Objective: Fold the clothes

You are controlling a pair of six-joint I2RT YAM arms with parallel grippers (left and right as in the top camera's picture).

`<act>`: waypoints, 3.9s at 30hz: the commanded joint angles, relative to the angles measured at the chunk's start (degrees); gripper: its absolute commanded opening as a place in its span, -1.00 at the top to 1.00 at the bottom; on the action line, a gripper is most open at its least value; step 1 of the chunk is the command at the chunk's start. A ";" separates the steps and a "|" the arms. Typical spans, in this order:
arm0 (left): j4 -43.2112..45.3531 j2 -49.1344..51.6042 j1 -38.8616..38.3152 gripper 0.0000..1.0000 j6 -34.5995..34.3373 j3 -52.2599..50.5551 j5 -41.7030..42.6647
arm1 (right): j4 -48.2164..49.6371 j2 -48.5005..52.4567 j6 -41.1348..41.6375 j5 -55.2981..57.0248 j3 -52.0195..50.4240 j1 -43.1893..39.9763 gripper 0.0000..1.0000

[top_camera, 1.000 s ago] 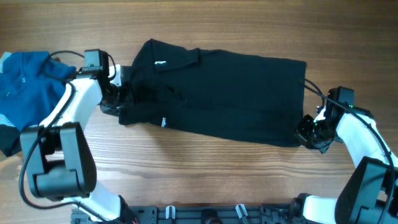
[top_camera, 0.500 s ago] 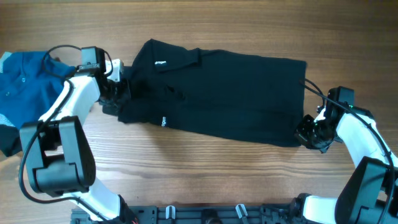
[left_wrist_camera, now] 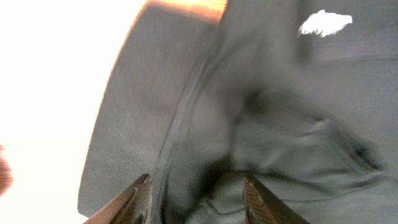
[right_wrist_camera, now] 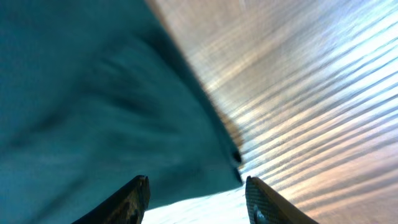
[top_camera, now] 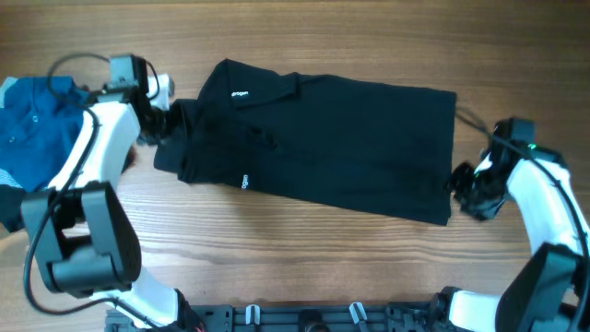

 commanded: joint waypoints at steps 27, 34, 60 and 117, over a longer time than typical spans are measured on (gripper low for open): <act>21.00 21.53 -13.07 0.52 -4.70 8.85 5.53 | 2.84 -4.90 -5.31 -12.94 17.40 -0.15 -0.19; 21.51 17.35 -12.92 0.92 -6.25 9.25 6.36 | 3.32 -4.90 -5.27 -9.66 17.38 -0.15 -0.20; 12.07 14.69 -11.85 0.40 -6.58 10.49 0.70 | 21.84 10.14 -6.64 -10.23 17.38 -0.15 -0.42; 5.70 1.73 -5.55 0.92 -10.43 11.04 14.01 | 40.24 24.37 -2.10 -22.53 17.62 -1.66 0.91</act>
